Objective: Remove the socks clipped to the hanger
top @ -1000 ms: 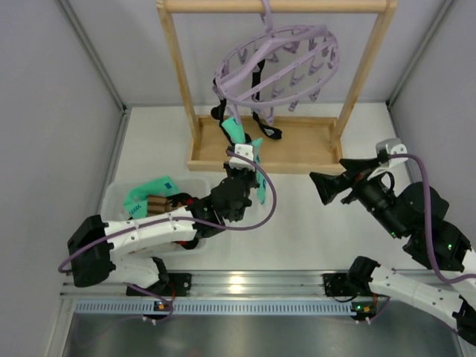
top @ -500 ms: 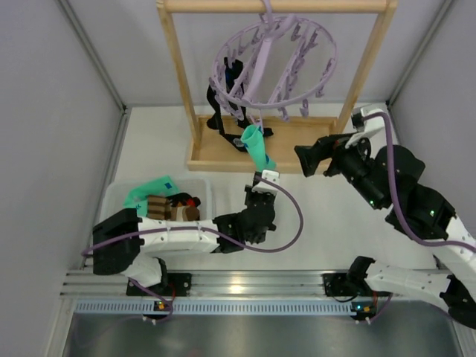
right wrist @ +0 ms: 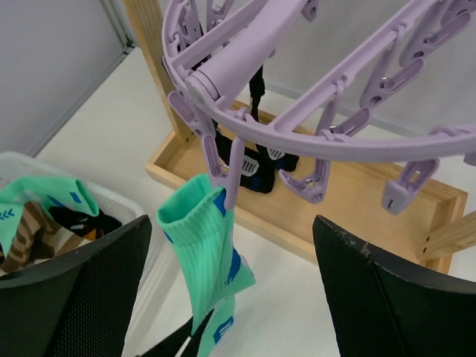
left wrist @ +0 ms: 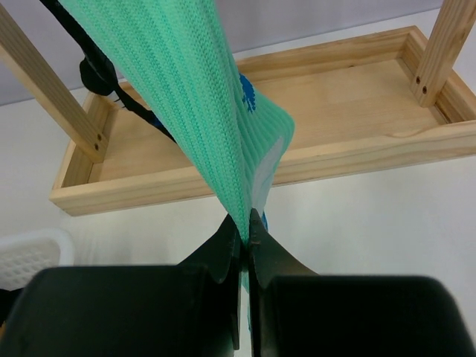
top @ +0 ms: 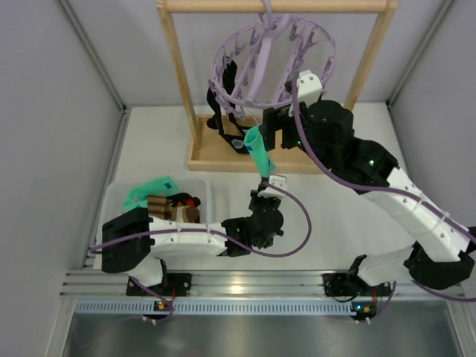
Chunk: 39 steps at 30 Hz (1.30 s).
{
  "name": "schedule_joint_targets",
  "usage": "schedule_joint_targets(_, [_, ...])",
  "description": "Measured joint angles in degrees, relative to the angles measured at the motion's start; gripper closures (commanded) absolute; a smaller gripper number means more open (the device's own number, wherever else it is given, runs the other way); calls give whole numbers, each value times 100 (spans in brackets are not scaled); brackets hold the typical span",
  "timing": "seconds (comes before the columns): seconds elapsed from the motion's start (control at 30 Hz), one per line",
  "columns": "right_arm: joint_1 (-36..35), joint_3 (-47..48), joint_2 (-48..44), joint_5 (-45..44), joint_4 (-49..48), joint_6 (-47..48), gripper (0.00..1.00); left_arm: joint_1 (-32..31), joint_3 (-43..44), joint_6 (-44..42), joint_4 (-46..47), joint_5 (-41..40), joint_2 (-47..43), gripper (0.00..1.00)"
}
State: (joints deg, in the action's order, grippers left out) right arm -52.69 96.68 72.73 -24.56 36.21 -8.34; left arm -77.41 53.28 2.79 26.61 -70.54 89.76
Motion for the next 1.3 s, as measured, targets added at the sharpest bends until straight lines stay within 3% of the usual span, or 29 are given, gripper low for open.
schedule_joint_targets(0.53, [0, 584, 1456, -291, -22, 549, 24, -42, 20, 4, 0, -4, 2, 100])
schedule_joint_targets(0.8, [7, 772, 1821, -732, -109, 684, 34, -111, 63, 4, 0, -2, 4, 100])
schedule_joint_targets(0.93, [9, 772, 1873, -914, -146, 673, 42, -136, 107, 4, 22, -2, 55, 100])
schedule_joint_targets(1.03, [9, 772, 1875, -1019, -210, 649, 53, -136, 107, 4, 28, -2, 79, 100])
schedule_joint_targets(1.17, [9, 772, 1875, -1143, -319, 640, 77, -140, 107, 28, 33, 2, 79, 100])
schedule_joint_targets(1.3, [13, 774, 1875, -1211, -450, 623, 81, -219, 79, 120, -24, 68, 105, 100])
